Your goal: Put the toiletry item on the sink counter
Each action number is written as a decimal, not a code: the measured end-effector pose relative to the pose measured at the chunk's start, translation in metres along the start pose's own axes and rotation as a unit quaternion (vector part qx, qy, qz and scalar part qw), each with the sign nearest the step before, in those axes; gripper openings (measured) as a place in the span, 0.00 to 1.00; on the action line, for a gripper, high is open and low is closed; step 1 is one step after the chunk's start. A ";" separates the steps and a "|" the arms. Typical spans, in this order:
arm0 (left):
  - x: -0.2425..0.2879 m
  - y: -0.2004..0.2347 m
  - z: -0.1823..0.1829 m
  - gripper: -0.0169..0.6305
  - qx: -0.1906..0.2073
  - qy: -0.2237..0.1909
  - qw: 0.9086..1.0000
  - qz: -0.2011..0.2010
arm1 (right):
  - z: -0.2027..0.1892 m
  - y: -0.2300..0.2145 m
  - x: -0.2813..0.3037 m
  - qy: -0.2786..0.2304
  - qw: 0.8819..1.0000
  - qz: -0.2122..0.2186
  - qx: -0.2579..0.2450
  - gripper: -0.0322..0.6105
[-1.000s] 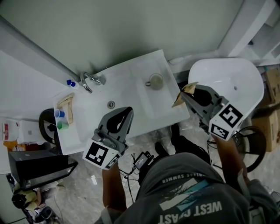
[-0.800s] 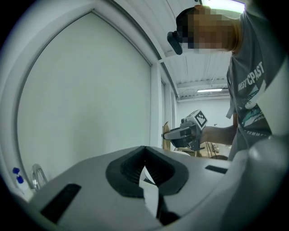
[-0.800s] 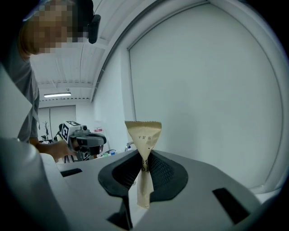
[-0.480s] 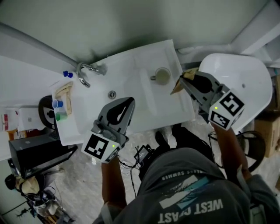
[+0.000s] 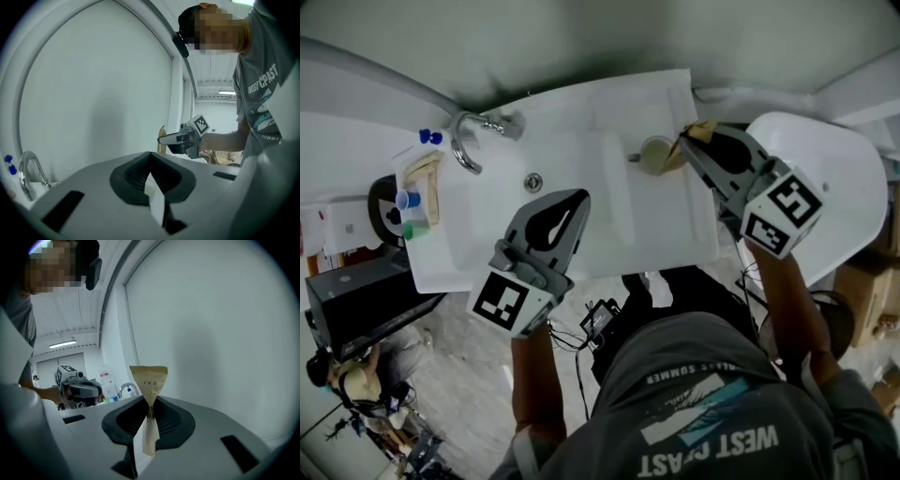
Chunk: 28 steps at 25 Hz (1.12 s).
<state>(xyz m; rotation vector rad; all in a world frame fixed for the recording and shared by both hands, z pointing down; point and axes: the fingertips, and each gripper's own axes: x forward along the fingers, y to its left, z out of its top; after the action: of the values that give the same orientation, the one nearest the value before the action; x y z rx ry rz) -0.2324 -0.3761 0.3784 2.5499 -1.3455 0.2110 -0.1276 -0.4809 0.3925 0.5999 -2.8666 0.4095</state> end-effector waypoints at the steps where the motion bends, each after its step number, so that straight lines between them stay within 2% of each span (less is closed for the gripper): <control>1: 0.002 0.004 -0.003 0.03 -0.004 0.002 1.000 0.001 | -0.002 -0.003 0.006 0.002 1.000 0.002 0.001 0.16; 12: 0.031 0.028 -0.044 0.03 -0.049 0.029 0.998 -0.004 | -0.046 -0.033 0.054 0.028 0.999 0.009 0.024 0.16; 28: 0.050 0.030 -0.072 0.03 -0.065 0.046 0.997 0.000 | -0.111 -0.064 0.068 0.070 0.996 0.003 0.051 0.16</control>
<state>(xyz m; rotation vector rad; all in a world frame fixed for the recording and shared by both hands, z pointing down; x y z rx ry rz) -0.2293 -0.4116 0.4638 2.4038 -1.2815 0.2291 -0.1486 -0.5282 0.5282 0.5545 -2.7276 0.5785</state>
